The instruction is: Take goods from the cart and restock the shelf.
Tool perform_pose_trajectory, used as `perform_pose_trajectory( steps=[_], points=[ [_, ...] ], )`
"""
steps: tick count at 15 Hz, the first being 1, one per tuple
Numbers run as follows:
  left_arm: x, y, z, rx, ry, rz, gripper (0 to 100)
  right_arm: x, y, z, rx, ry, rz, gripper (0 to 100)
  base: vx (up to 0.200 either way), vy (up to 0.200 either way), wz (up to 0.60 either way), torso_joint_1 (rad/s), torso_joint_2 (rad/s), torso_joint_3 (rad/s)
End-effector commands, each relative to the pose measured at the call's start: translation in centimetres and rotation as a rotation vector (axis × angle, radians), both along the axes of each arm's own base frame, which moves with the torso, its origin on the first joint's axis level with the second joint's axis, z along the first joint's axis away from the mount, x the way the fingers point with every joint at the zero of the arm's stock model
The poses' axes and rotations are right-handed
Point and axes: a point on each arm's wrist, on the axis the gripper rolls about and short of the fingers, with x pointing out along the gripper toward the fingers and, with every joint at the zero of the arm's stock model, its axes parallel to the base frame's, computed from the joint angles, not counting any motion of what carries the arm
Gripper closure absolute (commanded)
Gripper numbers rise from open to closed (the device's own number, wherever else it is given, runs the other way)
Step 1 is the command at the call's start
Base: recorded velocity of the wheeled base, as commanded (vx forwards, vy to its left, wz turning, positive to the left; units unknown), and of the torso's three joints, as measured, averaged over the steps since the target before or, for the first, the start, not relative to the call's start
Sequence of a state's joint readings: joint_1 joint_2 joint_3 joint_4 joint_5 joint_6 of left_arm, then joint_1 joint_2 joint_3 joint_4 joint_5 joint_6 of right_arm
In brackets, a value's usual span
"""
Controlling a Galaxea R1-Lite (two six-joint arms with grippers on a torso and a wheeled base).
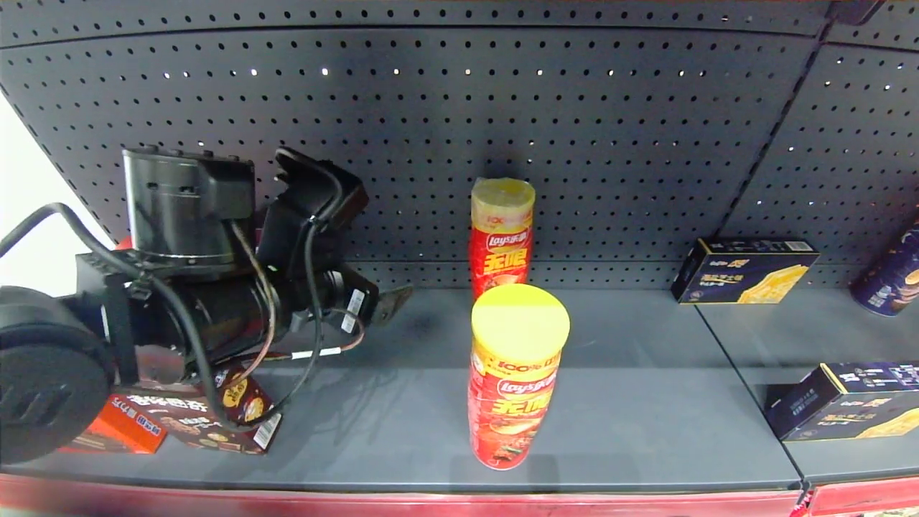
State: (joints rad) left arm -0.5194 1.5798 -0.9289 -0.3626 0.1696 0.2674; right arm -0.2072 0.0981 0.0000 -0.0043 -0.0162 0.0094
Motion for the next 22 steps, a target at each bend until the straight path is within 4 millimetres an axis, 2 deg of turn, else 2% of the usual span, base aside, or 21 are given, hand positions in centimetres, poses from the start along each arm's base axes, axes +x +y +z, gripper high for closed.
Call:
perform_pose_trajectory(
  steps=[1, 7, 11, 15, 17, 22],
  points=[
    [-2.8, 0.4, 0.8, -0.021, -0.027, -0.042, 0, 0.0, 0.0, 0.0, 0.000, 0.001, -0.001, 0, 0.000, 0.000, 0.00, 0.000, 0.00, 0.000],
    [-4.4, -1.0, 0.1, 0.001, -0.010, -0.123, 0, 0.0, 0.0, 0.0, 0.000, 0.001, -0.001, 0, 0.000, 0.000, 0.00, 0.000, 0.00, 0.000],
    [-5.3, -1.9, -2.0, 0.072, 0.036, -0.186, 0, 0.0, 0.0, 0.0, 0.000, 0.001, -0.001, 0, 0.000, 0.000, 0.00, 0.000, 0.00, 0.000],
    [-5.1, -2.4, -2.7, 0.116, 0.049, -0.206, 0, 0.0, 0.0, 0.0, 0.000, 0.001, 0.004, 0, 0.000, 0.000, 0.00, 0.000, 0.00, 0.000],
    [-4.4, -3.0, -3.8, 0.138, 0.078, -0.209, 0, 0.0, 0.0, 0.0, 0.000, 0.001, 0.003, 0, 0.000, 0.000, 0.00, 0.000, 0.00, 0.000],
    [-3.4, -4.5, -4.6, 0.135, 0.055, -0.229, 0, 0.0, 0.0, 0.0, 0.000, 0.001, 0.004, 0, 0.000, 0.000, 0.00, 0.000, 0.00, 0.000]
  ],
)
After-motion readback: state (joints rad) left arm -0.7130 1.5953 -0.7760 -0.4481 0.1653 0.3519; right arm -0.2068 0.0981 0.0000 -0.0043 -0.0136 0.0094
